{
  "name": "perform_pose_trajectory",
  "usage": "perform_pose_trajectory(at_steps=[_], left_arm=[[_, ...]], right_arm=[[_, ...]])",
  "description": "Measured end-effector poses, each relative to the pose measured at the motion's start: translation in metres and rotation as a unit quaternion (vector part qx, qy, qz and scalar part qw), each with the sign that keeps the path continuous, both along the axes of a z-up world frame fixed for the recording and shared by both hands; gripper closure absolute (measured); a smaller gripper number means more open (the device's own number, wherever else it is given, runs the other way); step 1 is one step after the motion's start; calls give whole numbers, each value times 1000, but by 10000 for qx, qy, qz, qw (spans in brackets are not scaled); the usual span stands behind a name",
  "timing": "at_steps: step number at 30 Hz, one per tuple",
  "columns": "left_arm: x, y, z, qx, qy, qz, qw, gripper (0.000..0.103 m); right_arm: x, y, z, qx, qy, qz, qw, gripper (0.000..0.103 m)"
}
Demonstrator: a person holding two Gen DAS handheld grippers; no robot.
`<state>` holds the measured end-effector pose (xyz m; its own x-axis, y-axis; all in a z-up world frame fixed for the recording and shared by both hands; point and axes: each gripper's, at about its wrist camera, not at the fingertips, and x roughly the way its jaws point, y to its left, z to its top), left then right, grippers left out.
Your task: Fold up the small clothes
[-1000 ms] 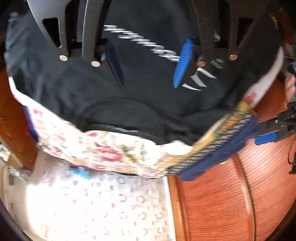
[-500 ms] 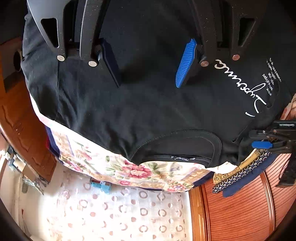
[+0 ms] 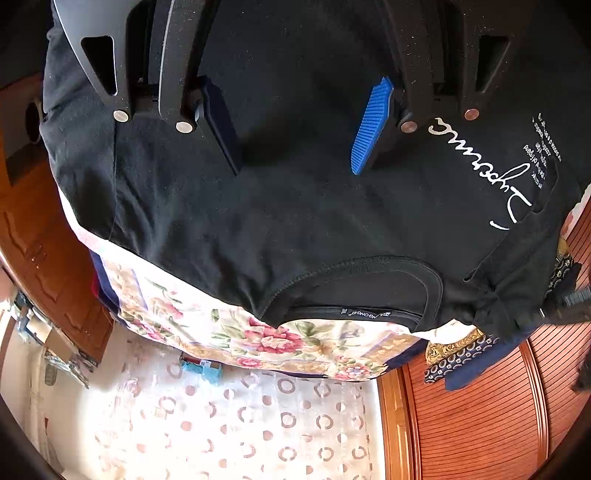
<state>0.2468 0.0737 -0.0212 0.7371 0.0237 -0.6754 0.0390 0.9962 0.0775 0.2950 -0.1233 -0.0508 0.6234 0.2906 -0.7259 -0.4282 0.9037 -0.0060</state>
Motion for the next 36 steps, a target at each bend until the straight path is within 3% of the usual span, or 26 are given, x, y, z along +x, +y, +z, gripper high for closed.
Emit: perform_pose_trajectory(at_steps=[5, 13, 19, 22, 24, 25, 26, 31, 36], left_arm=[[-2, 33, 10, 11, -95, 395, 9992, 98], [1, 37, 12, -262, -231, 316, 9989, 96], [-23, 13, 20, -531, -482, -80, 9974, 65], [-30, 1, 18, -669, -439, -336, 9962, 61], [-36, -12, 13, -741, -415, -533, 9950, 43], [-37, -17, 9, -777, -384, -620, 9943, 27], [-39, -23, 4, -821, -319, -736, 9934, 23], [-37, -57, -33, -479, 152, -1099, 9927, 23], [-31, -69, -55, -491, 486, -1218, 9901, 23]], right_arm=[[-1, -1, 0, -1, -1, 4, 10000, 39], [-4, -6, 1, -6, -6, 8, 10000, 39], [-8, -13, 3, 27, -2, 12, 10000, 39], [-14, -26, 7, 78, -46, -97, 9999, 39], [-21, -38, 12, 186, -122, -205, 9995, 39], [-25, -43, 15, 248, -145, -254, 9993, 39], [-31, -54, 19, 328, -199, -352, 9986, 39], [-59, -113, 29, 327, -474, -1040, 9929, 39], [-81, -183, 19, 197, -463, -1864, 9812, 39]])
